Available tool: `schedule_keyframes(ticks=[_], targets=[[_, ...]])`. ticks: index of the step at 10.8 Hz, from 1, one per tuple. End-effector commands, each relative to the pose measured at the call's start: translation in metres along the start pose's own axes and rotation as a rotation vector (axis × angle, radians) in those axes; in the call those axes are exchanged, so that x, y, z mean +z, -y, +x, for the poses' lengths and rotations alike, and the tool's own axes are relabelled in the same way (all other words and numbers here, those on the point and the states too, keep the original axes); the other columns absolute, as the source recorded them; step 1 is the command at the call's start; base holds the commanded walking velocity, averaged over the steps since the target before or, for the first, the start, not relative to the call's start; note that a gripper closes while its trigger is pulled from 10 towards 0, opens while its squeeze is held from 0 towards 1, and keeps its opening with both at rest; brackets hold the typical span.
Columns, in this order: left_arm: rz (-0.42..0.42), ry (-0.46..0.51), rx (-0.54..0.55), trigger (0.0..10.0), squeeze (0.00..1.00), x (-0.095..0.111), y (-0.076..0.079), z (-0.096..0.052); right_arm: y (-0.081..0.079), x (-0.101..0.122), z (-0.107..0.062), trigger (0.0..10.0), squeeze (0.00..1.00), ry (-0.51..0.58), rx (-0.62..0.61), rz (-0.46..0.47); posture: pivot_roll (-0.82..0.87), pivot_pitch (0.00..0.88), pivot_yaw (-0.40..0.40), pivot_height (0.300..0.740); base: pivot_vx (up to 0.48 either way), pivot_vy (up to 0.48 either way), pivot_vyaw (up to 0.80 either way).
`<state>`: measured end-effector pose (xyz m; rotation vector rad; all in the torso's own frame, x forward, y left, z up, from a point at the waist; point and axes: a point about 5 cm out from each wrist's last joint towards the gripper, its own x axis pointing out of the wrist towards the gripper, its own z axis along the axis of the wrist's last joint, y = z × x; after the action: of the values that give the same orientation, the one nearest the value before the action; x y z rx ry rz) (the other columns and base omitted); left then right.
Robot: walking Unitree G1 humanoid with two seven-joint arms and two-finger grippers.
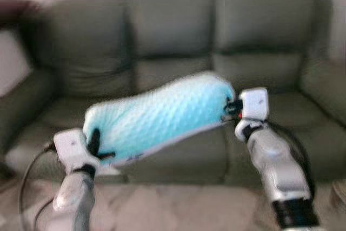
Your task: Move the pillow to the sofa
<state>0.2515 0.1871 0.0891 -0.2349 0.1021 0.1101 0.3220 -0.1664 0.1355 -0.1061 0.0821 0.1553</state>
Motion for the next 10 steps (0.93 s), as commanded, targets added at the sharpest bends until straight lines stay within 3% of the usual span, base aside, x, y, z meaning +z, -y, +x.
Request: schedule_keyframes(ticks=[1,3,8,10], targets=[[0.021,0.015,0.028,10.0,0.00,0.0050,-0.0111,-0.0012,-0.0024,0.0142,0.0036,10.0,0.00,0.055,-0.003,0.001,-0.25,0.000,0.063,0.740,0.465,0.000,0.00],[0.013,0.015,0.031,10.0,0.00,0.0047,-0.0110,-0.0009,-0.0022,0.0141,0.0032,10.0,0.00,0.054,-0.002,-0.001,-0.25,0.000,0.063,0.740,0.452,0.000,0.00],[-0.022,-0.003,0.084,10.0,0.00,0.0023,-0.0144,0.0011,-0.0025,0.0136,0.0023,10.0,0.00,0.048,0.000,-0.005,-0.26,0.000,0.063,0.740,0.000,0.000,0.00],[-0.024,-0.013,0.068,10.0,0.00,0.0008,-0.0135,0.0012,-0.0028,0.0137,0.0023,10.0,0.00,0.047,0.002,-0.008,-0.26,0.000,0.064,0.740,0.000,0.480,0.00]])
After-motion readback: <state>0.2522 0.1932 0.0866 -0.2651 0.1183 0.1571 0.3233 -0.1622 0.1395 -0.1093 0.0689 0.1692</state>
